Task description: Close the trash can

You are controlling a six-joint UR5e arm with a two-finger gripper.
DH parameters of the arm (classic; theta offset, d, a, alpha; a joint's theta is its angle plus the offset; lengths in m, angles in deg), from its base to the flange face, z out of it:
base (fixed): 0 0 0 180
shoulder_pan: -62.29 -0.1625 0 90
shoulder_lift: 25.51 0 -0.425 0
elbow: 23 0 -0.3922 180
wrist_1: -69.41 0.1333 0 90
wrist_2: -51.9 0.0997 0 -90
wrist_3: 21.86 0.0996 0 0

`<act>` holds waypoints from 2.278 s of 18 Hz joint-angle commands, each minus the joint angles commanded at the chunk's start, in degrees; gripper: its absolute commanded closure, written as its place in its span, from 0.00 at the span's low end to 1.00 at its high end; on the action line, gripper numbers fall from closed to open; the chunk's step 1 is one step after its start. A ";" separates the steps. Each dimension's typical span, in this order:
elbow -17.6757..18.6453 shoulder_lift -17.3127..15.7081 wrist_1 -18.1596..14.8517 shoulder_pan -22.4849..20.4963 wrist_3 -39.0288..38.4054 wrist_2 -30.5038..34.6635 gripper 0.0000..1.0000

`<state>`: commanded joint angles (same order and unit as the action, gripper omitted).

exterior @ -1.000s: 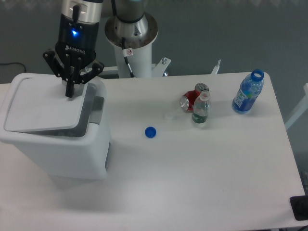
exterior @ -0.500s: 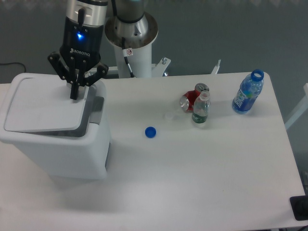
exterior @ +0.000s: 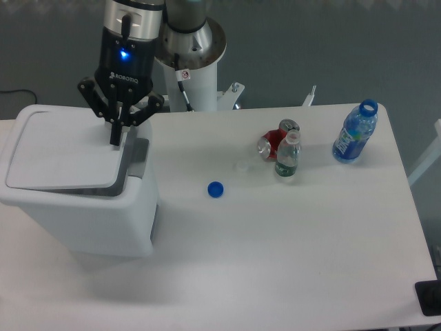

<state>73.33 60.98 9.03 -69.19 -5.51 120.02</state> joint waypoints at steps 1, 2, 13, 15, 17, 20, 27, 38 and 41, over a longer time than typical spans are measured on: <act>0.09 0.00 -0.09 0.00 0.09 0.00 0.86; 0.09 0.00 -0.09 0.00 0.09 0.00 0.86; 0.35 0.09 -0.09 0.17 -0.26 -0.09 0.86; 0.44 0.09 -0.09 0.09 -0.09 0.00 0.86; 0.53 0.17 0.00 0.17 -0.09 0.00 0.86; 0.53 0.79 0.09 0.17 0.09 1.48 0.86; 0.53 0.88 0.18 0.26 0.35 2.72 0.86; 0.62 0.97 0.18 0.52 0.87 2.90 0.86; 0.70 0.97 0.26 0.52 1.14 3.51 0.86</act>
<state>74.03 61.94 9.29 -68.67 -4.37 123.53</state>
